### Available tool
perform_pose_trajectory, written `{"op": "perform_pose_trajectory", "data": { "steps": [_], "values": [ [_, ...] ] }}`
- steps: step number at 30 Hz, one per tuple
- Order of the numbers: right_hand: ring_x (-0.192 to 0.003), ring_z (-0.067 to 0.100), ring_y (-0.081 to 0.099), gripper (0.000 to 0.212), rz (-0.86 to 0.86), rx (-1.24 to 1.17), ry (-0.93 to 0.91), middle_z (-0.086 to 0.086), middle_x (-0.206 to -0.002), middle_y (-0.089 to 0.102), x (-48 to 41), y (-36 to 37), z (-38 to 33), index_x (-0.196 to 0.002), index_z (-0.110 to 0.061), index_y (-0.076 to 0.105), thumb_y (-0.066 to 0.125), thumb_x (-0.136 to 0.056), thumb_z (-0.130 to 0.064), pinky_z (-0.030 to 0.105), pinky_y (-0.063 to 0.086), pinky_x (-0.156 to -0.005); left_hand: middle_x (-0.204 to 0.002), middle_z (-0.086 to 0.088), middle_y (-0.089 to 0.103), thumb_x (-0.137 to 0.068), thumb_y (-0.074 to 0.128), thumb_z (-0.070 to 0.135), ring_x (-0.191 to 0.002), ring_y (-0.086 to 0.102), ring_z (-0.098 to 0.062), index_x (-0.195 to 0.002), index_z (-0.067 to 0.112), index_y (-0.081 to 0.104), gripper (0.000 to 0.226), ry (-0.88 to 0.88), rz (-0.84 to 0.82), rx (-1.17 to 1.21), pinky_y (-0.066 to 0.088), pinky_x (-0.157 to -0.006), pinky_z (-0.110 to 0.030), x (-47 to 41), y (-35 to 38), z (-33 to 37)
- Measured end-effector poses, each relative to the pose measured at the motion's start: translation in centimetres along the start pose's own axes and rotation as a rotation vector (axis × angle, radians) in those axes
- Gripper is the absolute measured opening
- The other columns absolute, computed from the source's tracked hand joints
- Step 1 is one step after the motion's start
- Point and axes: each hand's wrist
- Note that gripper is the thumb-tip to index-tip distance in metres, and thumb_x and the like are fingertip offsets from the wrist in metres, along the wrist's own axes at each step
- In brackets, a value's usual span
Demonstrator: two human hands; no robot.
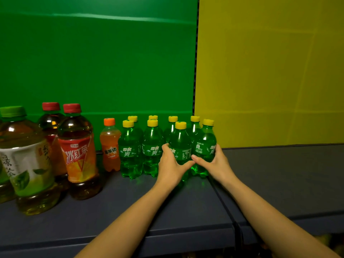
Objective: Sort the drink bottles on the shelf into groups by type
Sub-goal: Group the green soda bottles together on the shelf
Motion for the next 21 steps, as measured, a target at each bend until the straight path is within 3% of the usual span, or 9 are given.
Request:
{"op": "perform_pose_trajectory", "data": {
  "steps": [2,7,10,13,16,21],
  "values": [
    [-0.114,0.016,0.053,0.066,-0.034,0.04,-0.006,0.0,-0.121,0.056,0.1,-0.1,0.3,-0.125,-0.016,0.039,0.077,-0.072,-0.027,0.028,0.044,-0.092,-0.131,-0.01,0.049,-0.071,0.078,0.03,-0.121,0.049,-0.023,-0.128,0.004,0.026,0.082,0.016,-0.002,-0.036,0.043,-0.096,-0.031,0.2,-0.1,0.1],
    [-0.131,0.02,0.034,0.083,-0.091,0.165,-0.041,0.003,-0.137,0.04,0.5,0.1,0.8,-0.137,-0.014,0.02,0.073,-0.076,-0.031,0.041,0.033,-0.109,-0.145,-0.011,0.033,-0.076,0.073,0.032,-0.132,0.037,-0.024,-0.142,0.004,0.014,0.093,0.058,-0.026,-0.177,0.034,-0.108,-0.036,1.1,-0.9,0.3],
    [-0.129,0.02,0.039,0.083,-0.083,0.108,0.003,0.001,-0.13,0.042,0.4,-0.6,0.8,-0.136,-0.015,0.021,0.076,-0.074,-0.019,0.042,0.035,-0.109,-0.145,-0.007,0.033,-0.081,0.068,0.033,-0.132,0.037,-0.024,-0.142,0.006,0.018,0.083,0.078,-0.018,-0.283,0.031,-0.104,-0.031,2.0,-1.7,-0.1],
    [-0.127,0.022,0.043,0.078,-0.087,0.091,0.037,0.007,-0.135,0.045,0.3,-1.1,1.0,-0.136,-0.014,0.026,0.074,-0.074,-0.011,0.042,0.038,-0.106,-0.133,-0.006,0.045,-0.08,0.067,0.041,-0.12,0.048,-0.027,-0.132,0.008,0.032,0.07,0.068,-0.005,-0.38,0.038,-0.095,-0.034,2.4,-2.1,-0.4],
    [-0.126,0.022,0.045,0.079,-0.078,0.133,0.019,0.009,-0.137,0.047,0.4,-0.9,1.0,-0.137,-0.013,0.029,0.075,-0.073,-0.015,0.044,0.041,-0.104,-0.121,-0.007,0.052,-0.08,0.066,0.044,-0.11,0.053,-0.03,-0.119,0.009,0.039,0.059,0.051,-0.007,-0.453,0.041,-0.086,-0.037,2.2,-2.4,-0.7],
    [-0.118,0.019,0.049,0.082,-0.01,0.24,-0.048,0.006,-0.134,0.048,0.7,-0.6,0.6,-0.136,-0.013,0.032,0.079,-0.07,-0.027,0.039,0.045,-0.099,-0.121,-0.008,0.053,-0.083,0.063,0.042,-0.112,0.052,-0.03,-0.122,0.008,0.04,0.057,0.056,0.01,-0.467,0.042,-0.09,-0.038,1.8,-2.6,-1.0]
  ]
}}
Point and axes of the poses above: each hand's wrist, its own x-axis away from the middle knuckle, its own y-axis out of the palm, z = x × y
